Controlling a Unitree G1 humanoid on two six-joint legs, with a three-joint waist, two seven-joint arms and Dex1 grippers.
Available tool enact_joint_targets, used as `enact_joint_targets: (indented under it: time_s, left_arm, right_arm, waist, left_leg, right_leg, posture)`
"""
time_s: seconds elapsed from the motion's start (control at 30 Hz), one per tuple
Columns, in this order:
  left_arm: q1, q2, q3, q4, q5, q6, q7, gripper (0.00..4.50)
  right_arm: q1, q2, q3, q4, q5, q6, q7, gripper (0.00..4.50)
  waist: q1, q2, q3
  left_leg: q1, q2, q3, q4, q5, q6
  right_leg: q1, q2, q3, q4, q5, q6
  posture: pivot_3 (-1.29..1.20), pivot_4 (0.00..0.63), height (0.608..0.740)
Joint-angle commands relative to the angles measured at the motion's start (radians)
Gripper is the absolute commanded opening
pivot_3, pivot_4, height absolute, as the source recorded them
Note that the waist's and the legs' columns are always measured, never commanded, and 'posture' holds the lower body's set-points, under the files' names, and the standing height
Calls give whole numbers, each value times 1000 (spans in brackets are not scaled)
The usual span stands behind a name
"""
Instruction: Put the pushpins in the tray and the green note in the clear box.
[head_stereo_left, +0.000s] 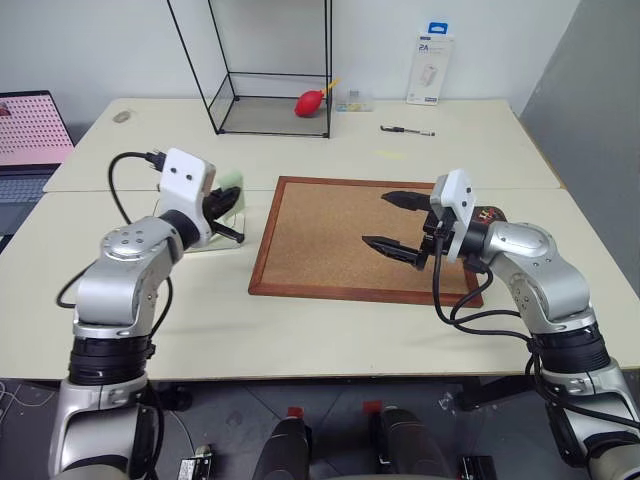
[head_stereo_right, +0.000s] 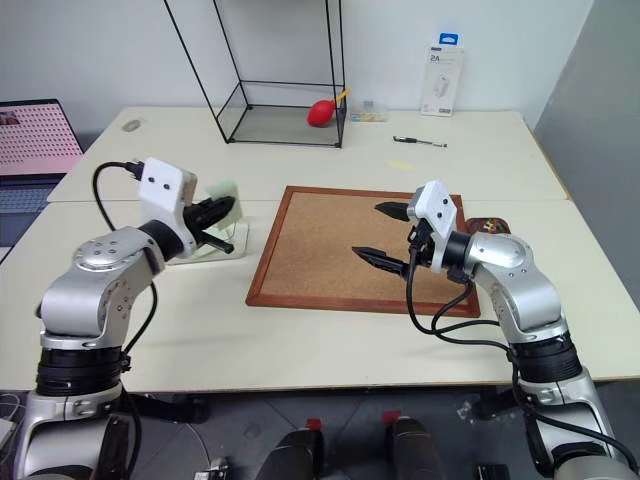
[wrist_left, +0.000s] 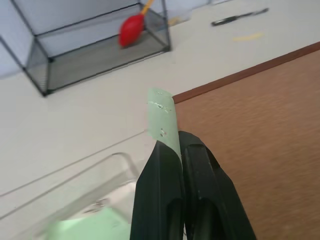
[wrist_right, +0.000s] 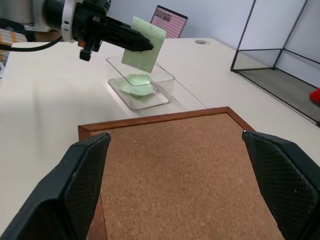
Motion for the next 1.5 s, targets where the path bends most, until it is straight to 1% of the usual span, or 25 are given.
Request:
enact_joint_targets:
  time_s: [0.03, 0.17, 0.33, 0.4, 0.43, 0.57, 0.73, 0.83, 0.87, 0.97, 1.03, 1.1, 1.17, 1.3, 1.4, 1.5]
  left_arm:
    - [-7, 30, -9, 83, 75, -96, 3, 0]
    - [-13, 50, -17, 198, 138, -181, 13, 0]
    - [-54, 41, -23, 317, 164, -244, -5, 0]
    - [-66, 39, -23, 342, 167, -254, -9, 404]
    - [-70, 39, -23, 349, 169, -256, -9, 475]
    - [-75, 41, -22, 358, 172, -263, -12, 1492]
    - [-76, 47, -20, 344, 180, -265, -13, 2457]
    - [-83, 45, -11, 318, 174, -261, -15, 3221]
    - [-89, 39, -4, 303, 163, -257, -19, 3390]
    - [-111, 9, 27, 245, 104, -238, -32, 3390]
    - [-127, -23, 42, 199, 48, -188, -46, 3390]
    - [-133, -65, 42, 133, -6, -140, -58, 3390]
    - [-126, -104, 20, 65, -23, -106, -48, 3390]
    - [-74, -153, -41, -15, -10, -108, -50, 3390]
    - [20, -206, -88, -66, -14, -169, -72, 3390]
    - [90, -223, -112, -77, -6, -202, -94, 3390]
  right_arm:
    - [-30, 9, 10, -17, 4, -2, 19, 4475]
    - [-26, 15, 17, -21, -3, 0, 12, 4475]
    - [-16, 15, 21, -35, -5, 8, 4, 4475]
    - [-14, 14, 21, -39, -5, 14, 0, 4500]
    - [-12, 13, 20, -41, -5, 16, -1, 4500]
    - [-9, 11, 19, -47, -4, 23, -4, 4500]
    - [-9, 10, 19, -48, -4, 29, -8, 4500]
    - [-8, 8, 17, -49, -5, 30, -10, 4500]
    - [-7, 9, 15, -49, -6, 29, -14, 4500]
    - [5, 9, -4, -54, -6, 28, -37, 4500]
    - [21, 20, -27, -61, -3, 25, -76, 4500]
    - [46, 38, -56, -75, -1, 17, -131, 4500]
    - [89, 56, -87, -95, -7, 9, -189, 4500]
    - [196, 70, -130, -148, -16, 2, -264, 4500]
    - [309, 59, -171, -184, -30, -13, -303, 4500]
    - [370, 52, -202, -193, -44, -27, -329, 4500]
  waist:
    - [5, 0, 0]
    - [6, 0, 0]
    - [7, 0, 0]
    - [7, 0, 0]
    - [7, 0, 0]
    - [6, 0, 0]
    - [6, 0, 0]
    - [6, 0, 0]
    - [6, 0, 0]
    - [6, 0, 0]
    - [7, 0, 0]
    - [8, 0, 0]
    - [9, 0, 0]
    - [9, 0, 0]
    - [5, 0, 0]
    - [4, 0, 0]
  left_leg:
    - [0, 0, 0, 0, 0, 0]
    - [-1, 0, 0, 0, 0, 0]
    - [-1, 0, 0, 0, 0, 0]
    - [-1, 0, 0, 0, 0, 0]
    - [-1, 0, 0, 0, 0, 0]
    - [-1, 0, 0, 0, 0, 0]
    - [-1, 0, 0, 0, 0, 0]
    - [-1, 0, 0, 0, 0, 0]
    - [-1, 0, 0, 0, 0, 0]
    - [-2, 0, 0, 0, 0, 0]
    - [-2, 0, 0, 0, 0, 0]
    - [-2, -1, 0, 0, 0, 0]
    - [-2, -1, 0, 0, 0, 0]
    - [-2, -1, 0, 0, 0, 0]
    - [-1, -1, 1, 0, 0, 0]
    - [0, 0, 2, 0, 0, 0]
  right_leg:
    - [0, 0, 0, 0, 0, 0]
    - [-1, 0, 0, 0, 0, 0]
    - [-1, 0, 0, 0, 0, 0]
    - [-1, 0, 0, 0, 0, 0]
    - [-1, 0, 0, 0, 0, 0]
    - [-1, -1, 0, 0, 0, 0]
    - [-1, 0, 0, 1, 0, 0]
    - [-1, -1, 0, 1, 0, 0]
    - [-1, 0, 0, 1, 0, 0]
    - [-1, -1, 0, 1, 0, 0]
    - [-1, -1, 0, 1, 0, 0]
    - [-1, -1, 0, 0, 0, 0]
    - [-1, -2, 0, 0, 0, 0]
    - [-1, -2, 0, 0, 0, 0]
    - [-1, -2, 1, 1, 0, 0]
    - [-1, -1, 2, 1, 0, 0]
  posture:
    - [0, 150, 740]
    - [0, 150, 740]
    - [0, 150, 740]
    - [0, 150, 740]
    - [0, 150, 740]
    - [0, 150, 740]
    - [0, 150, 740]
    - [0, 150, 740]
    - [0, 150, 740]
    - [0, 150, 740]
    - [0, 150, 740]
    - [0, 150, 740]
    - [0, 150, 740]
    - [0, 150, 740]
    - [0, 150, 740]
    - [0, 150, 740]
